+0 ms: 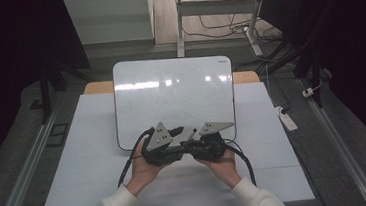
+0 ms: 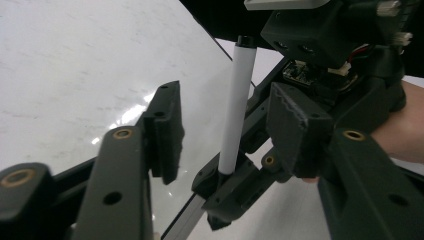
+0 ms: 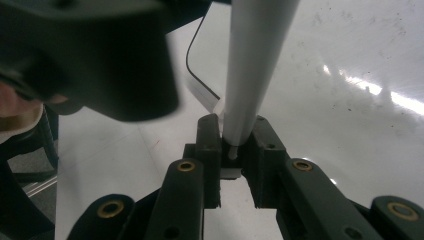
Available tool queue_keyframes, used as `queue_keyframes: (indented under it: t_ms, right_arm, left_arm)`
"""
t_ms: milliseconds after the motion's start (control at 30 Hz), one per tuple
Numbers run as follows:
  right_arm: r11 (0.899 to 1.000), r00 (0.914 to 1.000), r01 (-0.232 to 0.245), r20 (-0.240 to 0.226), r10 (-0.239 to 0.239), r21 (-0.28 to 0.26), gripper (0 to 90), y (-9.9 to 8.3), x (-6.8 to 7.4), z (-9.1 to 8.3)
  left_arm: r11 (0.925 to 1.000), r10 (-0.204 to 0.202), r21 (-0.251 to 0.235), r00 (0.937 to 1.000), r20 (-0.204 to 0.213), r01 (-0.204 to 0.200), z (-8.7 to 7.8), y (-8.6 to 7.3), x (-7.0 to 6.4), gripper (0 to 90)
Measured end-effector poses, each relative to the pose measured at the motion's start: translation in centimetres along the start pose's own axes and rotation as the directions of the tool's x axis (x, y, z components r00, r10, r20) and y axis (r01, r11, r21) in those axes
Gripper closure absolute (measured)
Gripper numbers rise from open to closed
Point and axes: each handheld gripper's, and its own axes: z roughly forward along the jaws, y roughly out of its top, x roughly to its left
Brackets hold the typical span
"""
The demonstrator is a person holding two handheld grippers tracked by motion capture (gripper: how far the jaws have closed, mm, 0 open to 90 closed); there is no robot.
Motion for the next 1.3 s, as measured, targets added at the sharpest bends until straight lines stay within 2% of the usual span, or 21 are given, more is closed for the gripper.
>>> queue_keyframes:
  t_ms: [133, 300, 467, 600, 767, 967, 1067, 1200, 1300]
  right_arm:
    - [1.000, 1.0000, 0.002, -0.001, -0.002, 0.001, 77.7, 0.0, 0.1, 0.0]
    - [1.000, 1.0000, -0.003, -0.006, 0.003, 0.003, 77.7, 0.1, 0.2, 0.1]
    - [1.000, 0.9999, -0.007, -0.013, 0.007, 0.008, 77.5, 0.0, 0.2, 0.2]
    - [1.000, 0.9998, 0.016, -0.015, -0.016, -0.003, 75.8, 0.0, 0.4, 0.2]
    - [0.997, 0.9985, 0.054, 0.002, -0.054, -0.056, 61.9, 0.2, 0.9, -0.2]
    - [0.990, 0.9952, 0.090, 0.049, -0.085, -0.109, 54.7, 0.2, 1.1, -1.8]
    - [0.990, 0.9938, 0.089, 0.076, -0.081, -0.110, 53.1, 0.0, 0.9, -2.7]
    - [0.988, 0.9841, 0.123, 0.140, -0.109, -0.094, 51.9, -1.1, 0.5, -4.2]
    - [0.989, 0.9784, 0.118, 0.182, -0.099, -0.094, 50.5, -2.0, -0.2, -5.6]
  left_arm:
    - [1.0000, 0.001, 0.002, 1.0000, 0.001, -0.001, 0.5, 0.1, 0.0, 61.7]
    - [0.9999, 0.013, 0.008, 0.9999, 0.002, -0.013, 0.6, 0.3, -0.1, 79.4]
    - [0.9997, 0.012, 0.023, 0.9999, 0.003, -0.012, 0.6, 0.4, -0.1, 81.1]
    - [0.9997, 0.009, 0.023, 1.0000, 0.004, -0.009, 0.2, 0.5, 0.0, 81.3]
    - [0.9997, 0.000, 0.025, 0.9999, -0.016, 0.001, -0.9, 0.6, 0.7, 81.4]
    - [0.9981, -0.042, 0.042, 0.9976, -0.056, 0.044, -3.0, 0.5, 2.6, 81.4]
    - [0.9960, -0.075, 0.043, 0.9943, -0.076, 0.078, -4.1, 0.3, 3.6, 81.4]
    - [0.9929, -0.104, 0.045, 0.9874, -0.119, 0.110, -5.4, 0.0, 5.0, 81.5]
    - [0.9898, -0.127, 0.047, 0.9819, -0.140, 0.135, -6.0, -0.3, 5.9, 81.4]
